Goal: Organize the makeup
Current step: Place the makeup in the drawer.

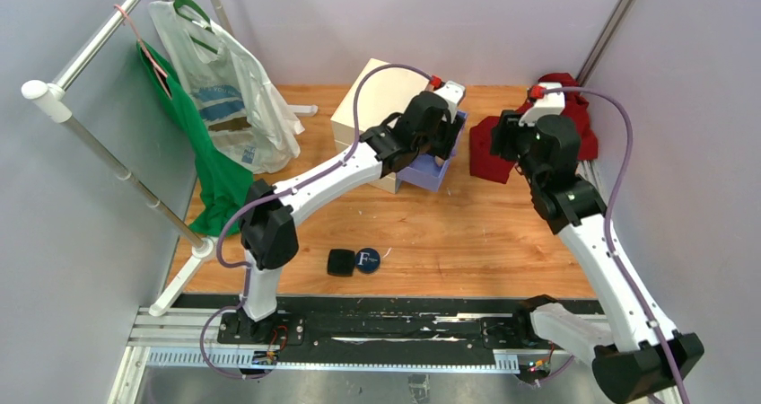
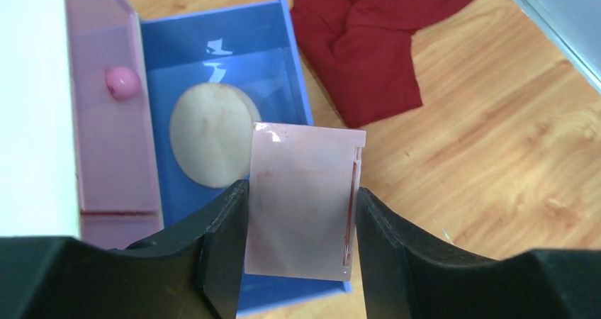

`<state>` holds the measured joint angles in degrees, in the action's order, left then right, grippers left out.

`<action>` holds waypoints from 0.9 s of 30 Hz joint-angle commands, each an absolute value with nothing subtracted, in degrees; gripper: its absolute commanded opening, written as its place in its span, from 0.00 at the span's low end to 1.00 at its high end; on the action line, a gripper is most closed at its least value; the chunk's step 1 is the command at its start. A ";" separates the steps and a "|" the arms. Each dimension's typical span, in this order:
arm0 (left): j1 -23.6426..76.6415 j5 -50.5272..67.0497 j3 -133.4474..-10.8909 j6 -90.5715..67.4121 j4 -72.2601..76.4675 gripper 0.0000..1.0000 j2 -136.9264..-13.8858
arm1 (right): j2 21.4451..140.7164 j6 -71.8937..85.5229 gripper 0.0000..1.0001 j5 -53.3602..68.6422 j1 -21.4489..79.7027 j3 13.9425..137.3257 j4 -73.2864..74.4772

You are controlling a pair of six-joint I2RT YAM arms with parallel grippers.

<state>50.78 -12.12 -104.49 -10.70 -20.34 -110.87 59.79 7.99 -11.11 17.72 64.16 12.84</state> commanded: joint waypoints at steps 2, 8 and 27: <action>47.54 -10.72 -111.56 -8.49 -21.59 0.00 -114.91 | 53.17 10.34 0.53 -8.58 17.49 60.25 15.76; 45.37 -8.58 -116.11 -7.66 -22.55 0.00 -119.44 | 48.44 10.98 0.53 -6.53 17.95 56.80 17.81; 43.16 -4.55 -123.35 -6.98 -18.26 0.00 -130.43 | 42.45 9.50 0.52 -5.80 18.96 52.75 23.17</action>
<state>43.70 -6.13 -119.57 -7.84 -21.17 -128.44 43.27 10.09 -6.44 17.87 53.87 21.71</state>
